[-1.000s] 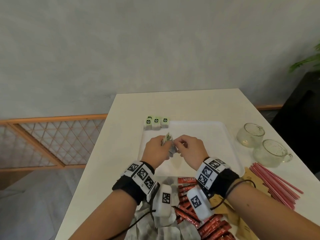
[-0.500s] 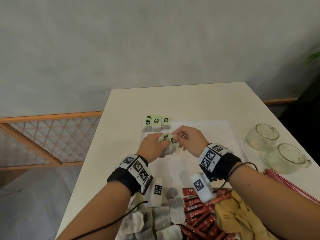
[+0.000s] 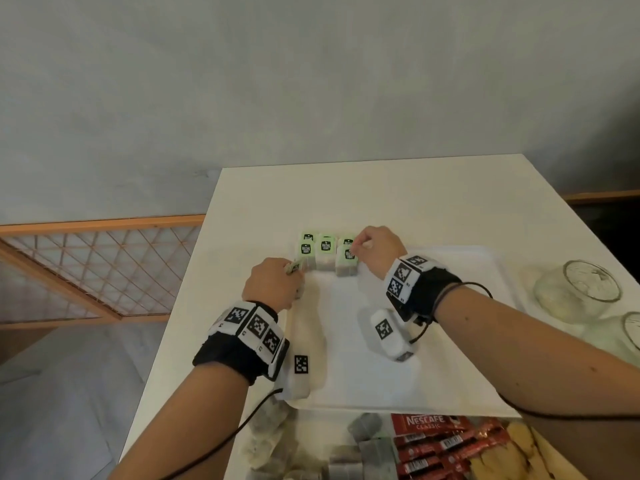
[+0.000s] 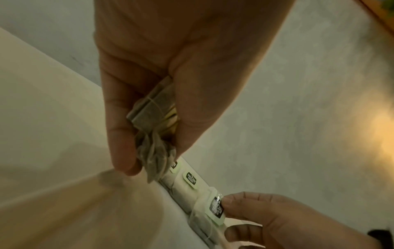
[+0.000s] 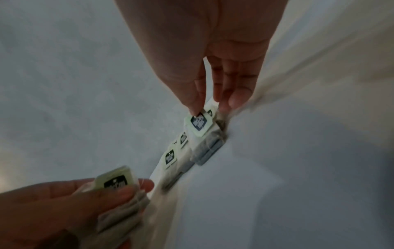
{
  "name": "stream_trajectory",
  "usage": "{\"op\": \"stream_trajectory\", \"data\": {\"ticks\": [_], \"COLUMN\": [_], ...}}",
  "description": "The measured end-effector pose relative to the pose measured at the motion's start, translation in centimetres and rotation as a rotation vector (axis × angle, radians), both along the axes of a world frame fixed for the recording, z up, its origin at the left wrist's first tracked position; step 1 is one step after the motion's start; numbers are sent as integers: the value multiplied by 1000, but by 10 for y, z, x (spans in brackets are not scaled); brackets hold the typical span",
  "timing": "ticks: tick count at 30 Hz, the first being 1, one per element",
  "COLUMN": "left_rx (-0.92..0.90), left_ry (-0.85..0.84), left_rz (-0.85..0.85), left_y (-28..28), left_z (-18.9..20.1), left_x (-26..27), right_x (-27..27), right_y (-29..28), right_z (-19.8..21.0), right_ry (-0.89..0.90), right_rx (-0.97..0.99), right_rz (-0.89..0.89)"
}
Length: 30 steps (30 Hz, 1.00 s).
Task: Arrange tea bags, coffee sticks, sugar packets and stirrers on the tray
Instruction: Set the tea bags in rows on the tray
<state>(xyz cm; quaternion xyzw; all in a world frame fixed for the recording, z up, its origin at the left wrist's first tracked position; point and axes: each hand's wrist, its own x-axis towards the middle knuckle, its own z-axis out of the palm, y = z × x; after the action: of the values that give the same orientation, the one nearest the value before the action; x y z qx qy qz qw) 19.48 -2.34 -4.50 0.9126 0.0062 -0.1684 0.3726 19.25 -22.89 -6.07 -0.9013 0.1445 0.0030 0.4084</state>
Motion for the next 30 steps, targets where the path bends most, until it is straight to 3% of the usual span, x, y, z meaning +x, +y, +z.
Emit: {"op": "stream_trajectory", "data": {"ticks": [5,11,15,19,22,25,30], "left_rx": [13,30,-53,-271,-378,-406,-480], "left_ry": [37,92,108,65,96,106,178], "left_rz": [-34,-103,-71,-47,-113,-165,-147], "left_y": [-3,-6,-3,-4,-14,-25,-38], "left_z": [-5,-6,0,15,24,29,36], "left_x": [9,4,-1,-18,-34,-45,-60], "right_x": [22,21,12,-11,-39,-69,-94], "right_y": [-8,-11,-12,-15,-6,6,1], "right_z": [3,7,8,16,26,33,27], "right_ry": [143,106,103,37,-121,-102,-154], "right_rx": [-21,-18,14,-19,152,397,427], "right_rz": [70,87,63,28,73,212,157]}}
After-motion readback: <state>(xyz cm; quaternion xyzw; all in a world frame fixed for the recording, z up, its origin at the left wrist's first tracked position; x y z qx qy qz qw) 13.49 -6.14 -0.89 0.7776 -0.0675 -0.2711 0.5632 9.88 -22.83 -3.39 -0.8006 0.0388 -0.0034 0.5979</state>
